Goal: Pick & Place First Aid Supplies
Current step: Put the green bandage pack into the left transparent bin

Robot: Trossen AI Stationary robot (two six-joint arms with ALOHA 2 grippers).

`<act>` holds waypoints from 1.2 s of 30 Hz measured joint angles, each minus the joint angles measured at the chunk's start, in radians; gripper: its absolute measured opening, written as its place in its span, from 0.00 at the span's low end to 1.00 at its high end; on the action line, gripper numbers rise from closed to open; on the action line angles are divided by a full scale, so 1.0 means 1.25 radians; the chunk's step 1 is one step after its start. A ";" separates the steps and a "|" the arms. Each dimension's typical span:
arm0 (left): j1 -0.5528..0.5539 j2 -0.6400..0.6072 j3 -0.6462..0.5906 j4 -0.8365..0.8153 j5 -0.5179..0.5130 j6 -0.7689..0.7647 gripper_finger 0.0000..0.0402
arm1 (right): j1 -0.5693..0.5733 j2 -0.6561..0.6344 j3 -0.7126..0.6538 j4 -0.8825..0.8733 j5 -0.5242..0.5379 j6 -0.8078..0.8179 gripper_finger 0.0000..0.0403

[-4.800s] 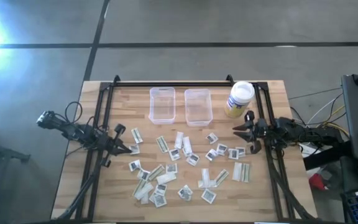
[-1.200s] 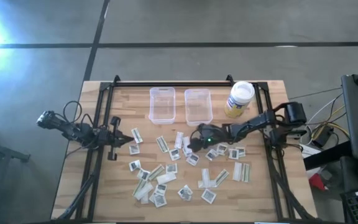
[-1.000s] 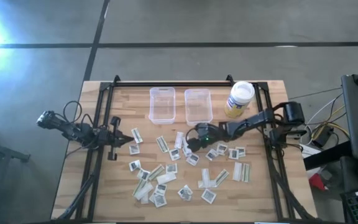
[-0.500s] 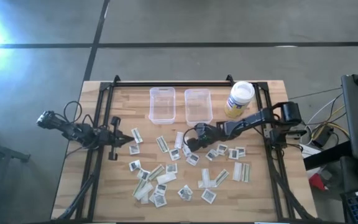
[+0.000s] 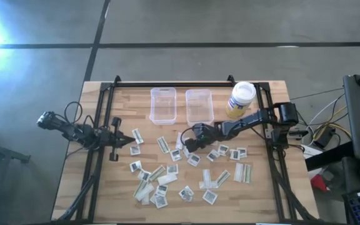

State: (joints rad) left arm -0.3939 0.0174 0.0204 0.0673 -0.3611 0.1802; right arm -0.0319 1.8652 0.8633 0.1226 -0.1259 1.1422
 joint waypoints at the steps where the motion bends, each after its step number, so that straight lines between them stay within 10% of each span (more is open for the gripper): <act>1: 0.000 0.000 0.000 0.000 0.000 0.000 0.00 | 0.000 0.000 -0.004 0.001 0.004 0.005 0.37; 24: 0.000 0.000 0.000 0.000 0.000 0.002 0.00 | 0.000 -0.003 -0.013 -0.012 0.056 -0.055 0.03; 36: 0.000 0.000 -0.002 -0.002 0.000 -0.004 0.00 | -0.003 -0.048 -0.017 -0.031 0.045 -0.185 0.02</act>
State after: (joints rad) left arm -0.3939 0.0177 0.0182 0.0643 -0.3611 0.1753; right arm -0.0357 1.8054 0.8417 0.0838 -0.0691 0.9109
